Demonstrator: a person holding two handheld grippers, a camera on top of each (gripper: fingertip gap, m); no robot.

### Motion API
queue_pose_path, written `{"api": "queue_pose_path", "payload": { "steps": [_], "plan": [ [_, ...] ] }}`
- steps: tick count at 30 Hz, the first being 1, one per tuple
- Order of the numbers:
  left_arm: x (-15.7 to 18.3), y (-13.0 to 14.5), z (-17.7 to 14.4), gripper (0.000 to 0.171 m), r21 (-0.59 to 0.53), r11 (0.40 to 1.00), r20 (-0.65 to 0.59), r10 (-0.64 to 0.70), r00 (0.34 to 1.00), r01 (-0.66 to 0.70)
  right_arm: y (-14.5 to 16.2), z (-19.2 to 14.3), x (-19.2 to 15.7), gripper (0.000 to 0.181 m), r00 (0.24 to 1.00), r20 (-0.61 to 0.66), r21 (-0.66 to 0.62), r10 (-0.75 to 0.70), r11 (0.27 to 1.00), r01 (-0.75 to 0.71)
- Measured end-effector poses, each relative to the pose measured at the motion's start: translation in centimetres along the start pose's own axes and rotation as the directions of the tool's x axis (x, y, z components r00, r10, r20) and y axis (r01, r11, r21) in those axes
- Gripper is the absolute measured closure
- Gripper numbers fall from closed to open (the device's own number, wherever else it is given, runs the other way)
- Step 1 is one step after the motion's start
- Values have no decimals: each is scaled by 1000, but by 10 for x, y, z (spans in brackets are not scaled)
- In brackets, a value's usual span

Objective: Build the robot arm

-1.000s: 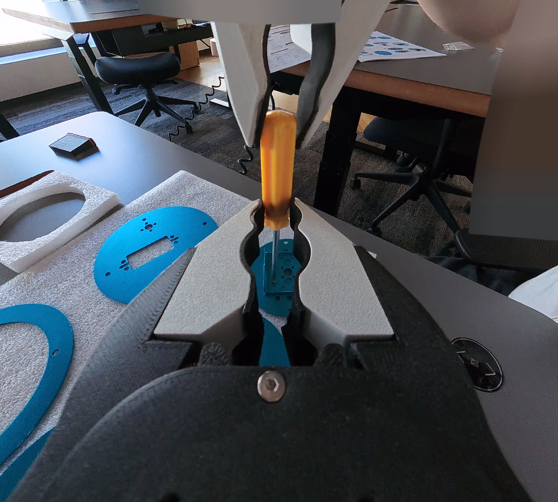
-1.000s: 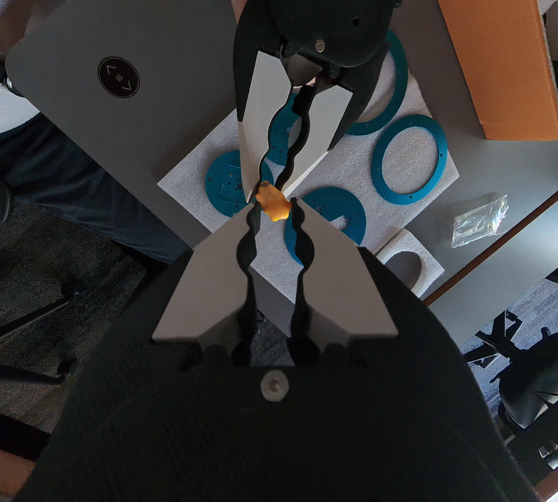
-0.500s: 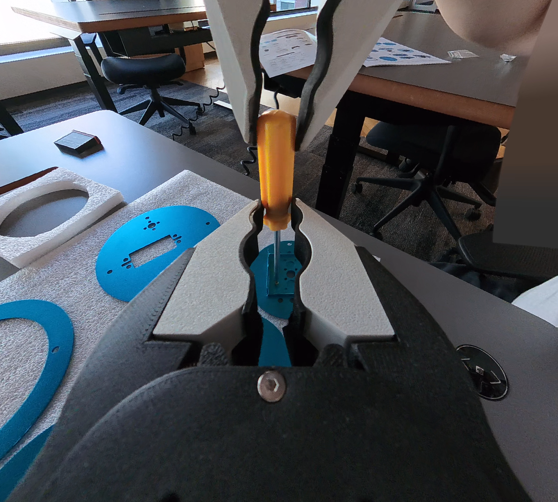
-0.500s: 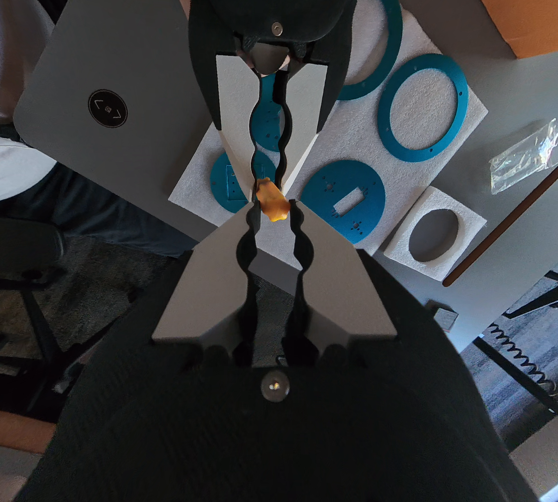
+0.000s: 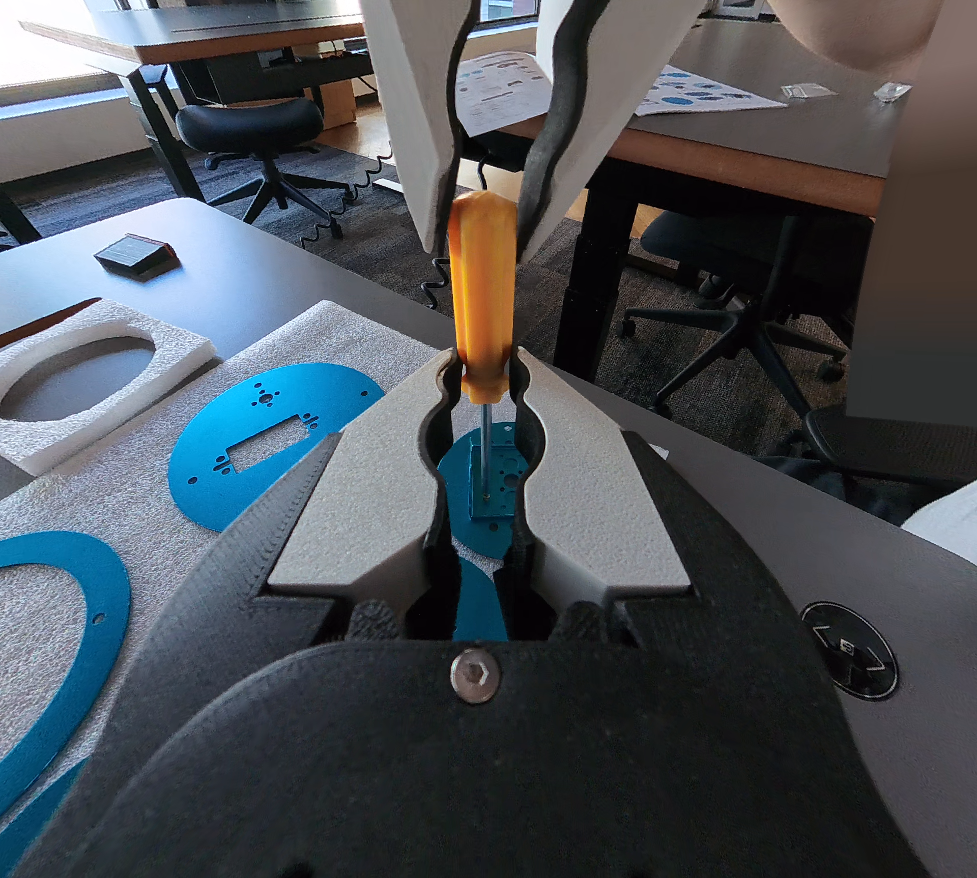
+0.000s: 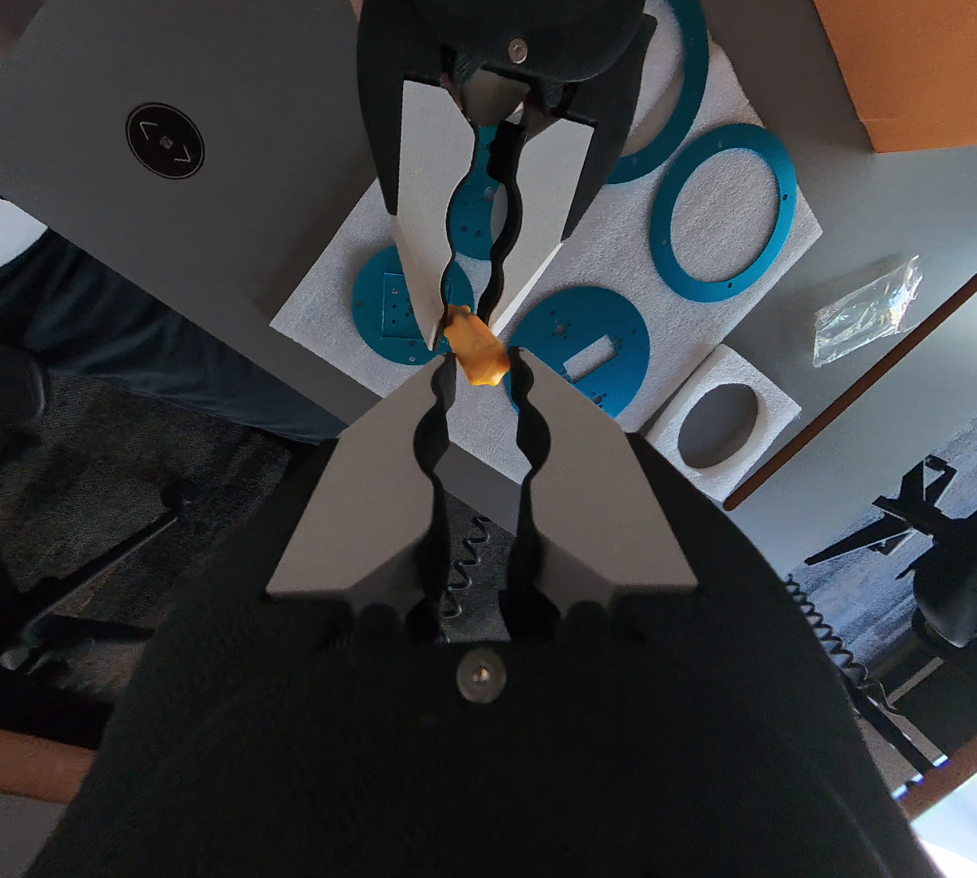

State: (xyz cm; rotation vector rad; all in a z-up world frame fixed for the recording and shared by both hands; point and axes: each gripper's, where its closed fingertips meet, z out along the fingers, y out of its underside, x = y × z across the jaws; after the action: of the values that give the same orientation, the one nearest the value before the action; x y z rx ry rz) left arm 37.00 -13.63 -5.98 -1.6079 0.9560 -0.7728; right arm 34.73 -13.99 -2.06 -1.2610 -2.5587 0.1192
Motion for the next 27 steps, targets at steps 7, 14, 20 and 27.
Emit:
{"api": "queue_pose_path", "payload": {
  "steps": [7, 14, 20, 27],
  "plan": [
    [-3, 0, 1, 157, 0, 1000, 14, -4, 1000, 4, 6, 1, 4, 163, 976, 21, -49, 215, 976, -213],
    [-3, 1, 0, 157, 4, 1000, 11, -4, 1000, 4, 6, 1, 4, 164, 958, -1, -88, 286, 954, -285],
    [-4, 1, -1, 157, 17, 1000, 14, -8, 1000, 7, 1, 1, 6, 164, 993, -12, -35, 119, 992, -119],
    [-3, 1, -1, 157, 17, 1000, 12, -4, 1000, 4, 2, 1, 5, 164, 980, -33, -82, 196, 977, -198]
  ]
}}
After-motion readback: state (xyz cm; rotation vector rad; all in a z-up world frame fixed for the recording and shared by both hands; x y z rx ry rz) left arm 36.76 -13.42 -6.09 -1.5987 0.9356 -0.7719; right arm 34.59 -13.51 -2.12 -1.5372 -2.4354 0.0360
